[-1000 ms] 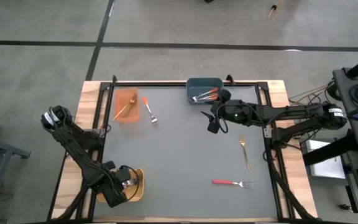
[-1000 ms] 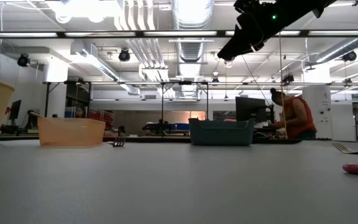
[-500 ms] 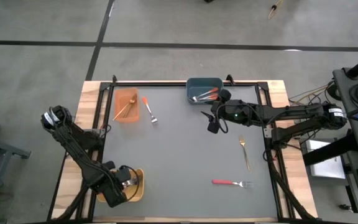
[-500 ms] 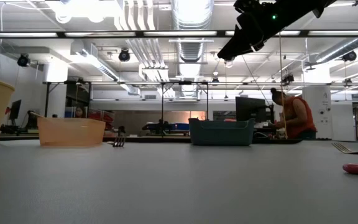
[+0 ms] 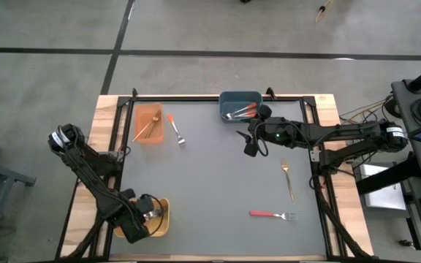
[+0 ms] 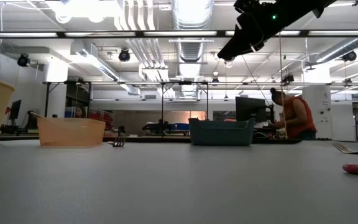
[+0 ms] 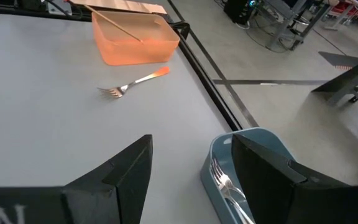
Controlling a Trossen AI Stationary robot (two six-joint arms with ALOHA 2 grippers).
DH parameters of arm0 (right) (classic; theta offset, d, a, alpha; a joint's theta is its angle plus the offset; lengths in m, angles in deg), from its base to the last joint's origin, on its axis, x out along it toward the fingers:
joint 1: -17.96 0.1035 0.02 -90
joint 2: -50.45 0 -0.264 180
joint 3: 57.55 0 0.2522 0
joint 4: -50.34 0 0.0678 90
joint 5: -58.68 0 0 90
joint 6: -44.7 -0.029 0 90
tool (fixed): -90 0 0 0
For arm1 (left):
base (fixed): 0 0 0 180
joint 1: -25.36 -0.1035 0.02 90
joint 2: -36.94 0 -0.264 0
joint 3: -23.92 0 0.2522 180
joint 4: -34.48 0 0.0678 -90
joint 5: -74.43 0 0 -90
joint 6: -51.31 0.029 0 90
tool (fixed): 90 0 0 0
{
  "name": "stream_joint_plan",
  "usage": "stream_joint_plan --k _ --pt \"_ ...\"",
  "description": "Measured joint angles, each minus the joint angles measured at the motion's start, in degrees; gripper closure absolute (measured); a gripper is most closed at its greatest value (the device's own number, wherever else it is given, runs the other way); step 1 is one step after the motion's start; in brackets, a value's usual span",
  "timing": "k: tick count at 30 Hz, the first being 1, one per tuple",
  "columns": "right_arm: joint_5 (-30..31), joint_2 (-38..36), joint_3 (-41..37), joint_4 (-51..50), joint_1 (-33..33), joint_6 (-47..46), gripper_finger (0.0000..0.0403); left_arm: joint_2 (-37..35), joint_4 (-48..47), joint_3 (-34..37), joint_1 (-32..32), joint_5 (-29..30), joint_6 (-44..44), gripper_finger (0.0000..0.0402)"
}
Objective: Sort silverware by color (type)
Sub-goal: Put the pink fork into the yellow bin, then put the gold fork into the orange bin
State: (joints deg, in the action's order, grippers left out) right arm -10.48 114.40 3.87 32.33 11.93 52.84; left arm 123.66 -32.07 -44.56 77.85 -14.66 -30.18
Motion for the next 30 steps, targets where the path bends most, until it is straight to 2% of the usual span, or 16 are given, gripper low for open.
stream_joint_plan --k 11,23,30 --pt "-0.02 0.0 0.0 -0.17 0.0 -0.02 0.0193 0.0 -0.15 0.0 -0.01 -0.12 0.0 0.0342" --pt "-0.02 0.0 -0.02 -0.21 0.0 0.0 0.0193 -0.2 -1.45 -0.47 -0.02 -2.0 2.76 0.0247" --pt "0.0 0.0 -0.02 -0.2 0.0 0.0 0.0193 -0.31 -8.73 -7.03 -0.02 0.57 5.18 0.0233"
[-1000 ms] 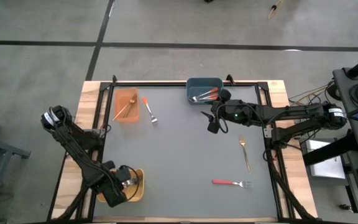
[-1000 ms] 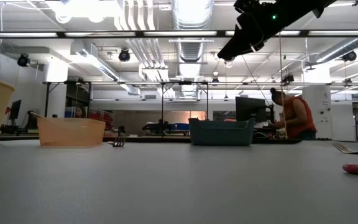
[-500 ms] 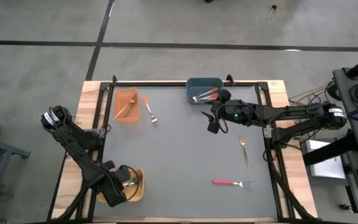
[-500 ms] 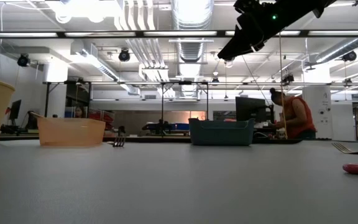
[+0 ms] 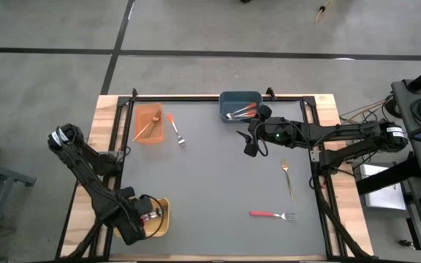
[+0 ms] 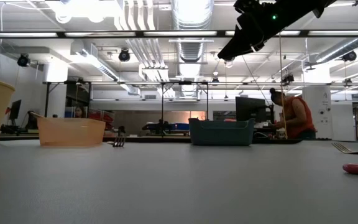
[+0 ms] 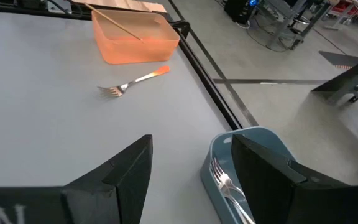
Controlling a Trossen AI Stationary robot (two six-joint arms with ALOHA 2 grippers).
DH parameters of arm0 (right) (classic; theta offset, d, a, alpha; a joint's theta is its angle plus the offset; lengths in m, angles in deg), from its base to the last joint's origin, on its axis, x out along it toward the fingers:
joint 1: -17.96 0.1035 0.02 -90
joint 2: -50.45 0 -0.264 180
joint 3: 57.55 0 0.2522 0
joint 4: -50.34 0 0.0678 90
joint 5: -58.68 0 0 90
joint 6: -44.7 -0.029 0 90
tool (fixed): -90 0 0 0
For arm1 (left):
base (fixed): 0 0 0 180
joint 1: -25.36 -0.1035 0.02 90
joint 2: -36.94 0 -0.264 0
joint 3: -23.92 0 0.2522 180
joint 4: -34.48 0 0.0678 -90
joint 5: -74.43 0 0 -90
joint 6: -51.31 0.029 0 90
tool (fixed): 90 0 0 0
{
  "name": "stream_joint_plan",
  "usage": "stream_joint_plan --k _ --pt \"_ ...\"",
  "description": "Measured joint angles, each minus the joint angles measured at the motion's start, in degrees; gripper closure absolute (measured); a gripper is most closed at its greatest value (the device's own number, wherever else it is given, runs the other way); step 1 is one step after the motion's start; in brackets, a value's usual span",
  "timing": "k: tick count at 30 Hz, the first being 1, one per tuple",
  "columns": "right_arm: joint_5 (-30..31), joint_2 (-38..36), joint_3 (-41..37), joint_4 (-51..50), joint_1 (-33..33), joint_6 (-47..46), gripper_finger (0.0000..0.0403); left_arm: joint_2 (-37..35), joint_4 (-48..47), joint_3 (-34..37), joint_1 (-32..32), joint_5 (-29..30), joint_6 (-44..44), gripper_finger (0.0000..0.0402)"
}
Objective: Sort silverware by color (type)
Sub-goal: Put the gold fork into the orange bin
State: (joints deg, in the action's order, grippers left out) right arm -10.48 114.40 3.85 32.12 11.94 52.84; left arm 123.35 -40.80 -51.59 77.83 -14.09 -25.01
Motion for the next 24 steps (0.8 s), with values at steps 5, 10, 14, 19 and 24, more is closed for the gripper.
stream_joint_plan --k 5,10,14,19,24 --pt "0.02 0.0 0.0 0.03 0.0 0.0 0.0193 -0.03 -5.25 -6.3 -0.04 12.89 3.62 0.0232" --pt "0.04 0.0 0.0 0.05 -0.02 -0.09 0.0193 -0.15 -5.76 -11.6 -1.06 31.28 14.62 0.0239" --pt "0.04 0.0 0.0 0.05 0.0 -0.18 0.0193 -0.31 -5.41 -14.31 -2.98 41.41 24.98 0.0253" --pt "0.04 0.0 0.0 0.07 0.0 -0.22 0.0193 -0.81 -4.79 -13.68 -5.48 46.82 35.17 0.0278" --pt "0.04 0.0 0.0 0.07 0.0 -0.98 0.0193 -2.85 -1.23 -9.0 -8.36 48.02 37.69 0.0299"
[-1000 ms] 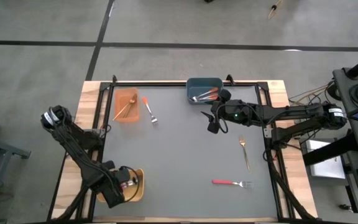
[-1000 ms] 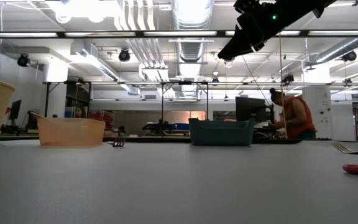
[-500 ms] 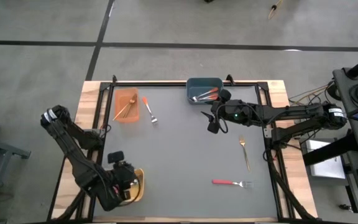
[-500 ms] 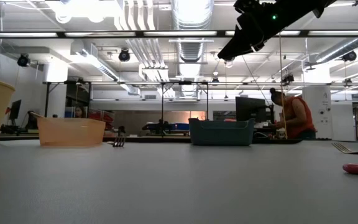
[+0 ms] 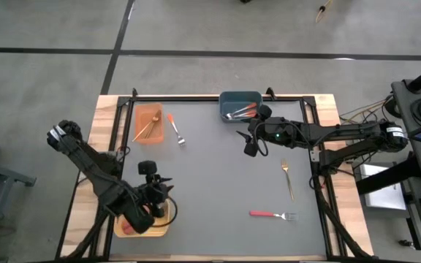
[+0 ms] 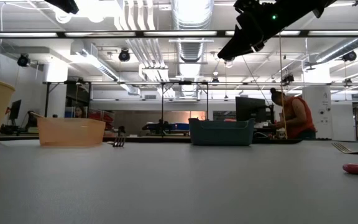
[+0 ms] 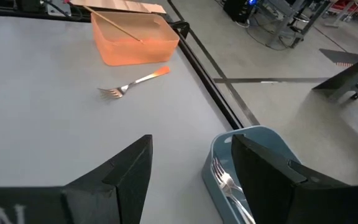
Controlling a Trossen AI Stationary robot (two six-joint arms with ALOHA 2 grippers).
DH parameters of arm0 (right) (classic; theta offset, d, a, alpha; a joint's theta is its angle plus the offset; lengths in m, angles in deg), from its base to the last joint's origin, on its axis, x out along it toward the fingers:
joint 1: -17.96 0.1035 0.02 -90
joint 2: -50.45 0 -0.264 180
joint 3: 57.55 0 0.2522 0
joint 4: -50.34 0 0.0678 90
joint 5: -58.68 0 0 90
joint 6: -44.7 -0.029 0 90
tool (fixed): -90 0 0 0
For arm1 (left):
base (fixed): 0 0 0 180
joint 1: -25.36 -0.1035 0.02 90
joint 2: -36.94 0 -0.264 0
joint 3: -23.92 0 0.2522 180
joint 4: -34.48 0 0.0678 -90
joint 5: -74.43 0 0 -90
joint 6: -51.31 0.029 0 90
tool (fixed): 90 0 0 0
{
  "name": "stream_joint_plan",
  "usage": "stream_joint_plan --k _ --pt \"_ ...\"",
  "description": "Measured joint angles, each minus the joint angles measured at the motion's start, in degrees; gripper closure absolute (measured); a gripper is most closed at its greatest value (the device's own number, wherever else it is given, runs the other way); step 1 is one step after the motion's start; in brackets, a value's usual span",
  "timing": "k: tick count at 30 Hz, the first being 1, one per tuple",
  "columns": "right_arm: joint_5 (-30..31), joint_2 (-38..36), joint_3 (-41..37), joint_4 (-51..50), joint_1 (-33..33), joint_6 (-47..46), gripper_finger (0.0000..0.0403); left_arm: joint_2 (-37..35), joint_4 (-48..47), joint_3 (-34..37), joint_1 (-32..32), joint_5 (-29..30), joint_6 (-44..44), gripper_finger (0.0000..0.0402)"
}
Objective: Sort silverware by color (type)
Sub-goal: Put the gold fork into the orange bin
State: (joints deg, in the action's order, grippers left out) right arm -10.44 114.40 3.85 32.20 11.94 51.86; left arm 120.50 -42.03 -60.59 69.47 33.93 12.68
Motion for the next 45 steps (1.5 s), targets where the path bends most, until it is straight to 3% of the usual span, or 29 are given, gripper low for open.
stream_joint_plan --k 8,13,17,29,39,45 --pt "-0.02 0.0 -0.09 -0.03 0.0 -1.62 0.0193 -6.32 27.15 12.22 -5.37 -9.95 19.31 0.0332" --pt "0.04 0.0 -0.09 -0.02 -0.02 -0.85 0.0193 -11.49 38.97 20.59 -9.81 -17.42 25.27 0.0351" --pt "0.07 0.0 -0.09 -0.02 -0.02 -0.72 0.0193 -16.55 45.29 27.87 -12.42 -18.11 28.71 0.0364" --pt "0.08 0.0 -0.09 0.44 -0.02 -5.01 0.0193 -35.1 52.1 39.14 -16.25 -17.4 31.82 0.0366" --pt "0.04 0.0 -0.09 1.94 -0.02 -11.95 0.0193 -41.93 52.87 40.58 -20.42 -17.34 41.45 0.0366" --pt "-0.39 0.0 -0.09 2.31 0.13 -14.83 0.0193 -45.54 57.1 42.75 -23.11 -24.76 47.35 0.0366"
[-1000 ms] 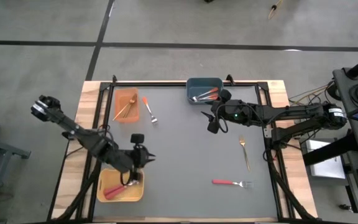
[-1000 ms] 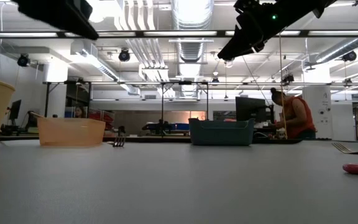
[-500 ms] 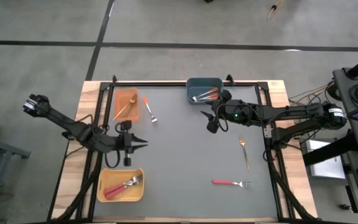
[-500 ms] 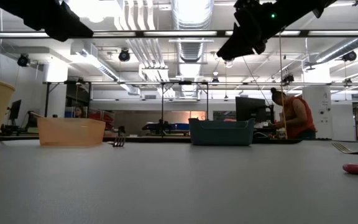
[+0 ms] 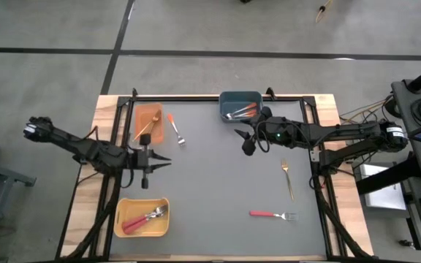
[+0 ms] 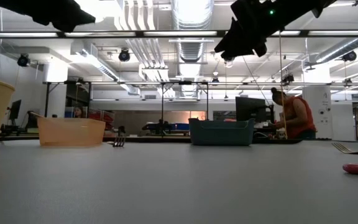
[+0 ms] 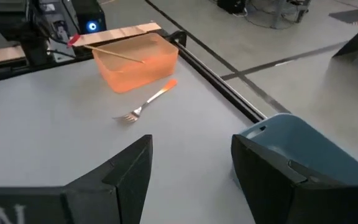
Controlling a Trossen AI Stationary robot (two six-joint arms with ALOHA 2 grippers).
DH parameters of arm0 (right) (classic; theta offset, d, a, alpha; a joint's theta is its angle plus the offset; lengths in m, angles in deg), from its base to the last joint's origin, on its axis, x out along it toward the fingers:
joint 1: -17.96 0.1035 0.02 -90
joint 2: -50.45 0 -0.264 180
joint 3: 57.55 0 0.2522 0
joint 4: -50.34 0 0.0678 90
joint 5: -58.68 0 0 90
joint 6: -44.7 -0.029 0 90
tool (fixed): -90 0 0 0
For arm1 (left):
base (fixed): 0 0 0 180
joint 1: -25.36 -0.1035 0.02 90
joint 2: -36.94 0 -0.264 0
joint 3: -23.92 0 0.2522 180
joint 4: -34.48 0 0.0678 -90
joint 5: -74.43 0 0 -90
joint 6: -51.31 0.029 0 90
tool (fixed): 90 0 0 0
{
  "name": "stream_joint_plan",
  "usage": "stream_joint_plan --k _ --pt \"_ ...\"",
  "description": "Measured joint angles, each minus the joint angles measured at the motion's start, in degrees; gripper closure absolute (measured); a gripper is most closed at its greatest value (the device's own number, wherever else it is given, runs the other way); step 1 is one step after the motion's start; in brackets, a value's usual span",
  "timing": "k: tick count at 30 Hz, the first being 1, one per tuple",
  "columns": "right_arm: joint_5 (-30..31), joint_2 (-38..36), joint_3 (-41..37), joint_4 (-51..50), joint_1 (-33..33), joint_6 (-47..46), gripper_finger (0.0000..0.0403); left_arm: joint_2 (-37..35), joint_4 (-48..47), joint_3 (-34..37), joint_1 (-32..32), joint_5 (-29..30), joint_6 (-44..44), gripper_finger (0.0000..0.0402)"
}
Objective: Sort silverware by color (type)
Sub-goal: Put the gold fork into the orange bin
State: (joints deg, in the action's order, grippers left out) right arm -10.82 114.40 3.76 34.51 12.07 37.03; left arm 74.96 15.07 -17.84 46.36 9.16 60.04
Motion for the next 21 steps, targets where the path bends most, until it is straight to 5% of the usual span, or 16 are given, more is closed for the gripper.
stream_joint_plan --k 7,21 --pt "-5.57 0.0 0.0 -1.7 0.67 -3.71 0.0193 -3.83 12.8 7.07 -1.67 -3.26 2.39 0.0366" --pt "-5.97 0.0 0.0 -1.89 4.59 -12.65 0.0193 -5.12 16.5 9.26 -3.56 -2.76 5.32 0.0366"
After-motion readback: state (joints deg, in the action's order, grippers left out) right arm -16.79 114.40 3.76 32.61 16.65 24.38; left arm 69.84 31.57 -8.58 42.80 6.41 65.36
